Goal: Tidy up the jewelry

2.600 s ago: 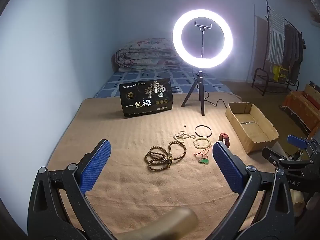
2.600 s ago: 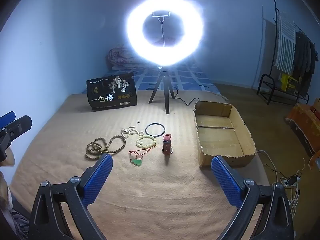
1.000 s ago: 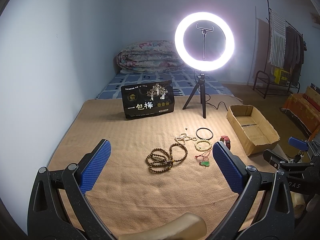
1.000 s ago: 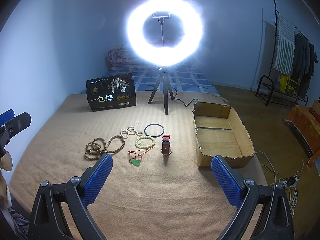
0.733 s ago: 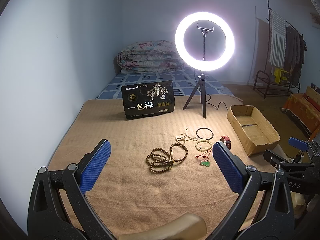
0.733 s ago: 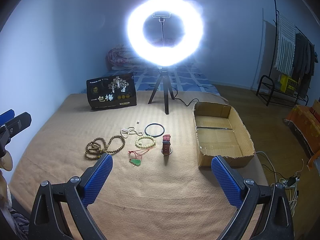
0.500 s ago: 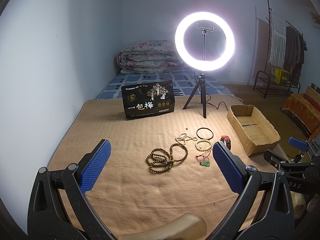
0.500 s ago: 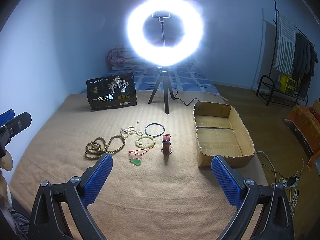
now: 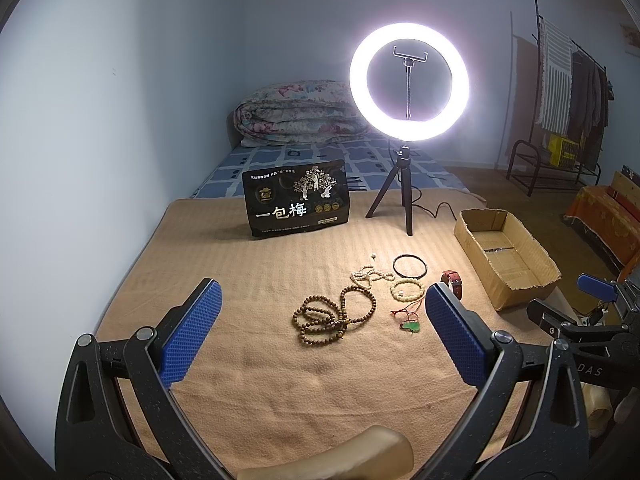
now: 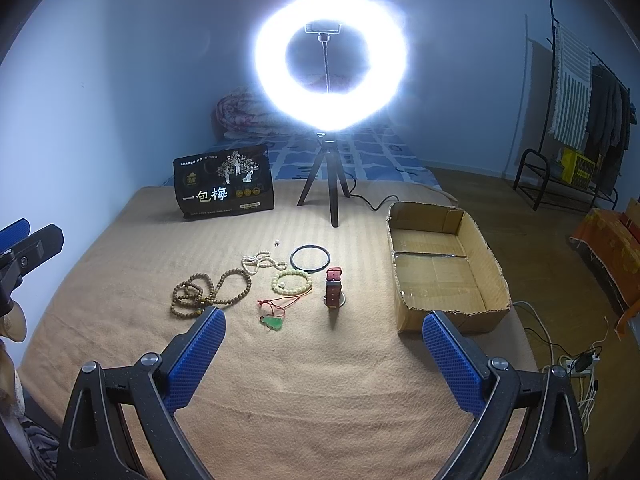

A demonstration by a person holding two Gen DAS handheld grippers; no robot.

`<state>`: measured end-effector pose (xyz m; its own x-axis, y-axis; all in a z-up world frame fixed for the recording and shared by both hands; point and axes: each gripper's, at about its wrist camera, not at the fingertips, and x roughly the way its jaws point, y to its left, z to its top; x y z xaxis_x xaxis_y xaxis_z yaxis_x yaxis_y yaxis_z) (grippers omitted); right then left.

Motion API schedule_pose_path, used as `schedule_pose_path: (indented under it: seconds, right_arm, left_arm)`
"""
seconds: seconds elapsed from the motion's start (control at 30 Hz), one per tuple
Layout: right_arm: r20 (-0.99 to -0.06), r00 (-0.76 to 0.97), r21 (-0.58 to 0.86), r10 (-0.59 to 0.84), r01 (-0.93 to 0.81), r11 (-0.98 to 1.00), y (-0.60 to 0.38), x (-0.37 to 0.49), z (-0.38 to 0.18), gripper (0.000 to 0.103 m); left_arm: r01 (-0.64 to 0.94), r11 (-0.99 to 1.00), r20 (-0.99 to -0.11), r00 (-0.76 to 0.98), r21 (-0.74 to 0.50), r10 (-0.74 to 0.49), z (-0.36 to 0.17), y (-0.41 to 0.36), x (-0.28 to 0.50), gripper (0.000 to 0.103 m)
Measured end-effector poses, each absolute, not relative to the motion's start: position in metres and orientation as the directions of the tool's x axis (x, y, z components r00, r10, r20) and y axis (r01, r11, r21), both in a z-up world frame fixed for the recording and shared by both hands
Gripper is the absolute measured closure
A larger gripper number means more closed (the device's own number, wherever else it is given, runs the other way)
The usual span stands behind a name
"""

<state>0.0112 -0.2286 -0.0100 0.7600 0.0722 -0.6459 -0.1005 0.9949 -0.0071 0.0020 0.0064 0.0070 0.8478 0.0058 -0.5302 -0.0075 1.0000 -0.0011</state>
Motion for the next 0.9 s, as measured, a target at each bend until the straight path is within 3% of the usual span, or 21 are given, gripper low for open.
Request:
schedule_pose_path:
  seconds: [0.67, 0.9]
  right_arm:
    - [-0.665, 0.74, 0.014, 0.102, -0.123, 0.992, -0.228, 0.011, -0.016, 0.003]
    - [-0.699, 0.705, 0.017, 0.117, -0.147, 0.989, -0.23, 0.018, -0.025, 0.016]
  left_arm:
    - [-0.026, 1.0, -0.542, 0.84, 0.018, 0.031, -0.006, 0.01, 0.005, 0.0]
    - [-0.04, 0.999, -0.58, 0.813, 0.032, 0.051, -0.016, 0.018, 0.016, 0.0]
